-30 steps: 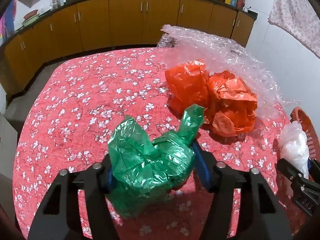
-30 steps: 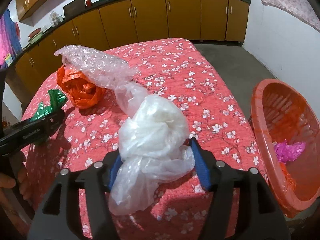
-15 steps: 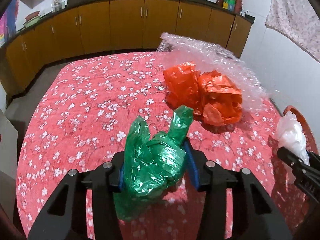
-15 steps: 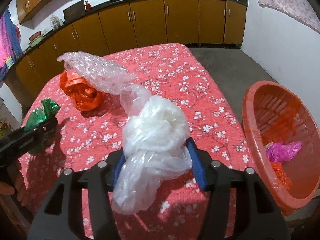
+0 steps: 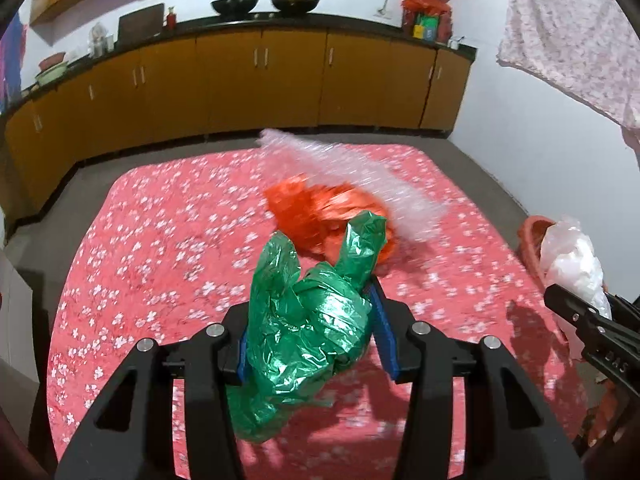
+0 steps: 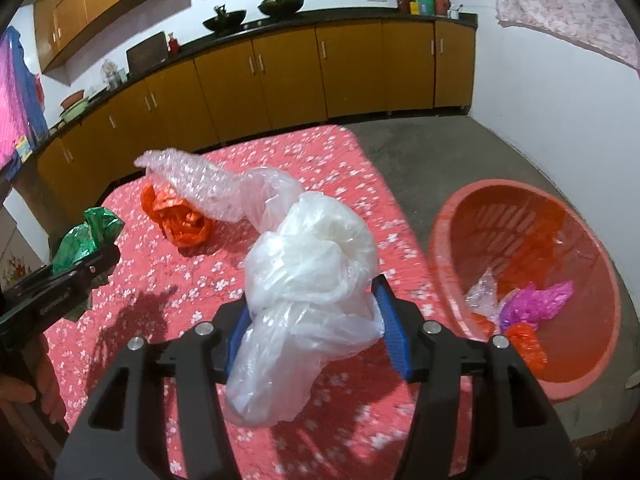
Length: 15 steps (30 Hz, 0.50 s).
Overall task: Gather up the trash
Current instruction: 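Carry the green and white bags over the orange basket with both tools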
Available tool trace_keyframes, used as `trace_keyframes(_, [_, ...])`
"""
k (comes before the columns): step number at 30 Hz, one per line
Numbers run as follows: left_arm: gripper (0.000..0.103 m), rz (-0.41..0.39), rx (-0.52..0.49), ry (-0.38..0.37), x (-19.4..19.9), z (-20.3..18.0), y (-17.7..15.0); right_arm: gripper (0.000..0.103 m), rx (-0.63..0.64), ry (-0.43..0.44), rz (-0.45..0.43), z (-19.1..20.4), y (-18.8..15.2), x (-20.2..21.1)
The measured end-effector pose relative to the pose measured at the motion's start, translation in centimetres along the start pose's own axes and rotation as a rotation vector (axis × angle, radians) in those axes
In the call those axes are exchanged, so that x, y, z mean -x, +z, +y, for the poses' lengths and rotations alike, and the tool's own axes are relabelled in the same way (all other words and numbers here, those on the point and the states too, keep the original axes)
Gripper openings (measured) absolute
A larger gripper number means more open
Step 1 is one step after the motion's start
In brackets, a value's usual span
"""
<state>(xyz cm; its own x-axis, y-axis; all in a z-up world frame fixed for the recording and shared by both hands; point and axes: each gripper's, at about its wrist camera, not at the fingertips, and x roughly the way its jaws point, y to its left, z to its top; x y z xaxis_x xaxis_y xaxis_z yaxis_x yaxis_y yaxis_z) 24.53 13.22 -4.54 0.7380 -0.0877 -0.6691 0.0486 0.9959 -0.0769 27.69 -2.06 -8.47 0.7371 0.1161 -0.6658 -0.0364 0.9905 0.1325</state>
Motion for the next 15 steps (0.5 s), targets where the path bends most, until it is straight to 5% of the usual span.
trace_keyframes(15, [0.048,-0.07,-0.093,-0.141,2.9,-9.1,1.1,0.055,-0.109,-0.099,-0.109,-7.9,-0.2,6.6])
